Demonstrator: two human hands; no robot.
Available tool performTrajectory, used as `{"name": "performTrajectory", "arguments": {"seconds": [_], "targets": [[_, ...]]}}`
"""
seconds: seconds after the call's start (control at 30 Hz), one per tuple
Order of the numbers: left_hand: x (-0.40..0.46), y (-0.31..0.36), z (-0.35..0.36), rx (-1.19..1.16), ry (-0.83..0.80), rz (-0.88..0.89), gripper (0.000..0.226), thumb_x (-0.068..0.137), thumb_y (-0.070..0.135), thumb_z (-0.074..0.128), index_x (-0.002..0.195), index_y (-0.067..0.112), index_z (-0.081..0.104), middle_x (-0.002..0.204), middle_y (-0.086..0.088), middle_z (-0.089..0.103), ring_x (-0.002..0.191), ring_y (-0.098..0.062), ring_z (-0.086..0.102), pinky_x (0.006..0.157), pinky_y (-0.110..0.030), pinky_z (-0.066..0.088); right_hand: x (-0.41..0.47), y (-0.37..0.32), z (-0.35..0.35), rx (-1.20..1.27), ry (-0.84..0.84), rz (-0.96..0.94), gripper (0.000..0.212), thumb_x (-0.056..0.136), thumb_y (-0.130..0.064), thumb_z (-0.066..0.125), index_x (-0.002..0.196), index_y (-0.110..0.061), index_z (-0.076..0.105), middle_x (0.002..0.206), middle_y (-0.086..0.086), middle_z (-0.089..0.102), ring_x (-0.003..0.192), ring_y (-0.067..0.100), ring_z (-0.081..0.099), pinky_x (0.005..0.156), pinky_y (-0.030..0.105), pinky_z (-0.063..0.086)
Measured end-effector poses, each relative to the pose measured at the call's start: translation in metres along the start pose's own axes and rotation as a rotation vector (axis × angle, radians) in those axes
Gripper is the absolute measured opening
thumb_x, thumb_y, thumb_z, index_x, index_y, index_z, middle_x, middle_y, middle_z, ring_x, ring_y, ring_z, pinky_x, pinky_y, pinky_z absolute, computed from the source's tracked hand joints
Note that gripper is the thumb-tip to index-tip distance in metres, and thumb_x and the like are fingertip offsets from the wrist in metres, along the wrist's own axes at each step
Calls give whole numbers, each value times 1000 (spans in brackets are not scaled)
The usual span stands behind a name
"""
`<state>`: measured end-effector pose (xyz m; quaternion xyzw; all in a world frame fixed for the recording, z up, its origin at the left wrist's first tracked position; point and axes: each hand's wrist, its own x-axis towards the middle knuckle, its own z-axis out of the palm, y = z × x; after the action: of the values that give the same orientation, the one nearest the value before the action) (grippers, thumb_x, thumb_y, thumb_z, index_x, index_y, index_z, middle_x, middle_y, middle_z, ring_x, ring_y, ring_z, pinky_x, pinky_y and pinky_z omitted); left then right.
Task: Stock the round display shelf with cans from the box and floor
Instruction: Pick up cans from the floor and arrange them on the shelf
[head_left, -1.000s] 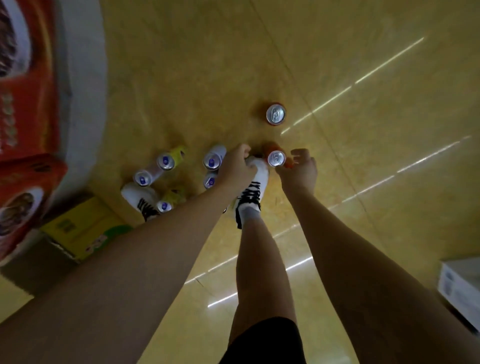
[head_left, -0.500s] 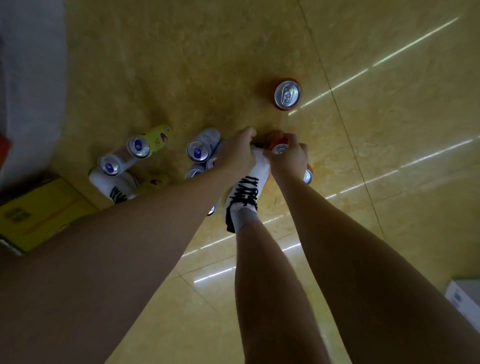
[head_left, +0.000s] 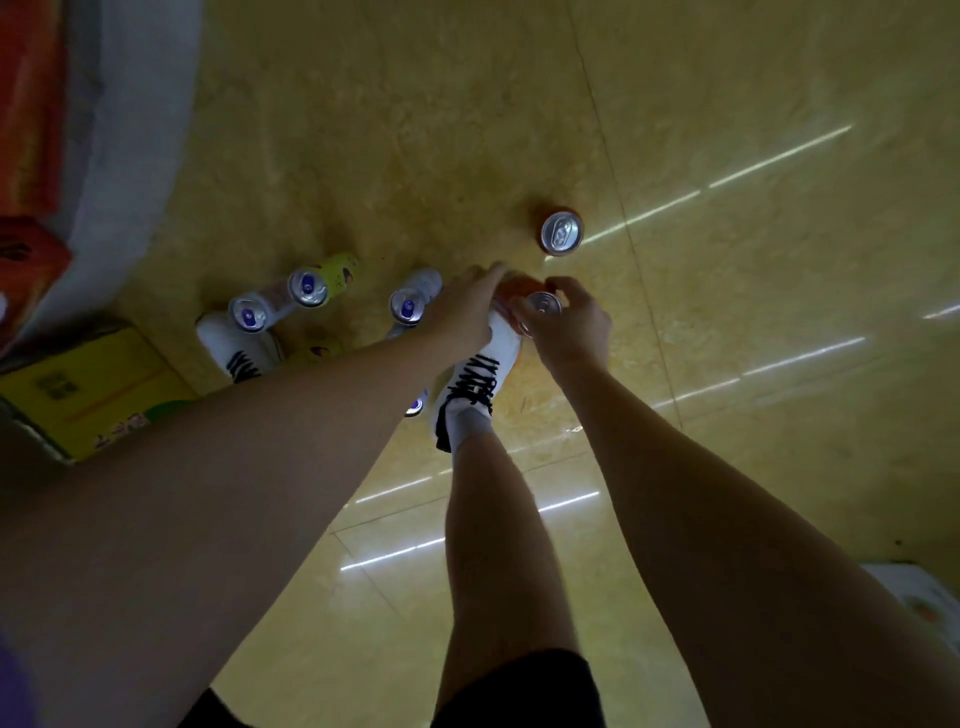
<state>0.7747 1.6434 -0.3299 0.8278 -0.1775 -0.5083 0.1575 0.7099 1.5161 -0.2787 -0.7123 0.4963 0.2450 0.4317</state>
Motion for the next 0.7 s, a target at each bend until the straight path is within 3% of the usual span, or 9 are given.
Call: {"name": "performTrajectory", "arguments": {"seconds": [0.1,0.23,0.3,0.4,0.5,0.57,0.7], "targets": [[-12,4,-23,-51,58,66,81,76,2,69,145,29,37,135,-5,50,123,-28,50,94,-46,48,-14,-33,-18,-32,-44,-48,44,74,-47,76,110,-22,70,97,6,73,93,20,65,71,24,42],[-31,17,-68,-113,157,151,65,70,28,76,129,30,49,123,-4,59,114,-30,53,91,-43,48,-33,-73,-40,-72,-85,-128,49,73,-46,77,116,-26,68,100,3,72,95,17,64,71,21,37],[-45,23,-95,-120,191,168,58,68,30,75,122,23,55,113,-6,63,108,-29,55,85,-38,49,-46,-91,-48,-57,-132,-158,51,74,-50,73,120,-29,64,105,1,71,97,19,65,77,25,46],[-74,32,-140,-177,218,141,55,66,33,79,115,22,57,102,-5,70,99,-28,65,77,-37,52,-76,-125,-64,56,-161,-189,42,75,-57,62,111,-34,63,99,2,72,89,25,70,83,45,56],[-123,49,-203,-168,207,55,59,62,30,86,112,19,57,106,-5,71,101,-26,66,80,-37,54,-112,-170,-88,117,-150,-264,17,89,-32,59,102,-23,65,78,4,72,69,21,71,73,44,58],[-162,59,-252,-177,239,32,67,57,27,87,116,19,57,112,-4,70,106,-26,65,85,-38,53,-141,-208,-106,53,-156,-336,24,84,-8,56,100,-21,67,71,-2,70,60,10,66,62,32,52],[-250,83,-351,-155,316,72,79,53,16,90,124,16,56,116,-5,69,108,-25,63,87,-35,51,-213,-293,-136,-181,-157,-628,37,78,2,59,110,-15,64,90,-5,70,81,14,66,70,22,46]]}}
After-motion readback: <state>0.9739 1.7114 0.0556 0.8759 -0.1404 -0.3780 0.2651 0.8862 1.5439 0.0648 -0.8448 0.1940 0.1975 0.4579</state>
